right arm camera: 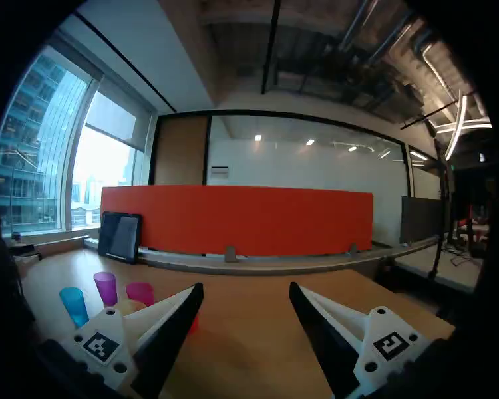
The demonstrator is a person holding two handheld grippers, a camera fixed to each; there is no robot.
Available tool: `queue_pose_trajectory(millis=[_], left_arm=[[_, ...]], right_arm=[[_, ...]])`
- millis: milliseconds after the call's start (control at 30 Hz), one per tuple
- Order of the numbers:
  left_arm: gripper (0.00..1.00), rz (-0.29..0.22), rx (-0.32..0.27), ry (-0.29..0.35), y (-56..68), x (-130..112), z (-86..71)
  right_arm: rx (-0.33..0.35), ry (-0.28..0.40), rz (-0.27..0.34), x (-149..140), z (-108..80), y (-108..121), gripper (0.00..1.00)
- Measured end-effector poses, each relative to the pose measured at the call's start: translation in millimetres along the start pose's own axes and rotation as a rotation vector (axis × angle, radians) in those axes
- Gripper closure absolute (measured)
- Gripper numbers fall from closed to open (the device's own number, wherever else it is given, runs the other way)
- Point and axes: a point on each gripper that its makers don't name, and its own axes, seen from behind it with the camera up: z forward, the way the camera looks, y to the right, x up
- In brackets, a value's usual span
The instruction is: Pour water
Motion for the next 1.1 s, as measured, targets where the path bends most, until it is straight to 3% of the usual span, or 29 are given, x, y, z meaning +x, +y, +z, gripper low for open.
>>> queue_pose_trajectory(millis=[767, 1100], left_arm=[[0.03, -0.043, -0.001, -0.021, -1.1, -20, 4.3], [0.03, -0.031, -0.003, -0.039, -1.7, -25, 5.5]], right_arm=[[0.011, -0.001, -0.032, 4, 5.3, -14, 0.0], [0.009, -0.004, -0.031, 2, 6.0, -14, 0.0]])
